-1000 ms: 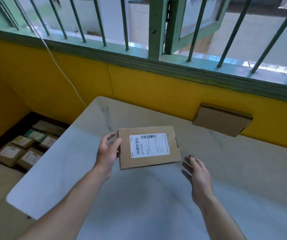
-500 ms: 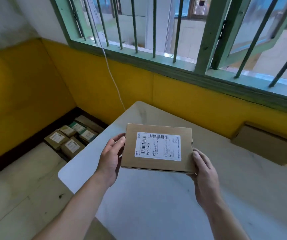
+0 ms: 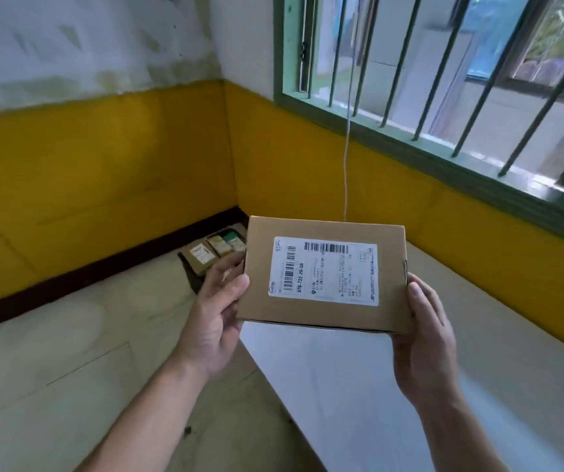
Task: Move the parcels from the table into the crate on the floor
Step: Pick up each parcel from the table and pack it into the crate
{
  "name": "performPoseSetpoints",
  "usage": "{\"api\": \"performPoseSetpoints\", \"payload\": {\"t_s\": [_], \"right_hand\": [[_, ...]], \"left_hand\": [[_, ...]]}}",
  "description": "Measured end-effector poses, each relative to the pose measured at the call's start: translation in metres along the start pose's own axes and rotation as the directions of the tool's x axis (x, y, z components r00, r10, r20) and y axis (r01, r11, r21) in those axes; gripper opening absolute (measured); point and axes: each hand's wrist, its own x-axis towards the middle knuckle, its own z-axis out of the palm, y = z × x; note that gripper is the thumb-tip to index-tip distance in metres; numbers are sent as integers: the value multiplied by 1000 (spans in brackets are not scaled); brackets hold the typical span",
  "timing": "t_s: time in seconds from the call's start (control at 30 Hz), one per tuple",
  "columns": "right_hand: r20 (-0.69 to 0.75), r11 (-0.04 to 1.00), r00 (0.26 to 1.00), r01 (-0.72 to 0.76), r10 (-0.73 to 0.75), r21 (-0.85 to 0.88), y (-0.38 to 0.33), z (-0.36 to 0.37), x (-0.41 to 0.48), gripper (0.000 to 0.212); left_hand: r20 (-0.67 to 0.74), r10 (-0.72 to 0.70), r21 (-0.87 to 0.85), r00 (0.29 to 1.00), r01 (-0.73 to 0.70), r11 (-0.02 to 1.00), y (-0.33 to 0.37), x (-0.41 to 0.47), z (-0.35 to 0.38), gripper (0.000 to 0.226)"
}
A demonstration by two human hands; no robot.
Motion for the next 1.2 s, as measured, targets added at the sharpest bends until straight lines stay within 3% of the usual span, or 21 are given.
{"api": "performPoseSetpoints", "payload": {"t_s": [0.1, 0.4, 0.53, 0.6, 0.67, 0.77, 0.87, 1.2], "right_hand": [[79, 999, 996, 28, -29, 17, 14, 56, -1, 21], [202, 1000, 979, -18, 16, 8, 72, 185, -4, 22], [239, 998, 969, -63, 59, 6, 95, 220, 3, 21], [244, 996, 965, -87, 93, -33, 108, 236, 10, 20], [213, 985, 965, -126, 149, -118, 126, 249, 21, 20], [101, 947, 965, -211, 241, -242, 163, 262, 44, 26], [30, 909, 953, -277, 301, -311, 203, 271, 75, 27], [-207, 826, 871, -489, 445, -280, 323, 312, 217, 19]], "left_hand": [[0, 73, -8, 997, -73, 997, 41, -3, -36, 71], [-73, 170, -22, 983, -172, 985, 124, -6, -135, 81], [-133, 188, -26, 973, -193, 981, 135, -2, -174, 75], [-185, 197, 8, 963, -199, 980, 136, 6, -193, 52], [-244, 177, 98, 954, -157, 983, 133, 17, -212, 38], [-320, 70, 242, 945, 10, 970, 120, 39, -243, 49], [-383, 3, 271, 924, 110, 956, 103, 70, -276, 50], [-448, -174, 328, 877, 342, 880, 92, 268, -360, 47]]}}
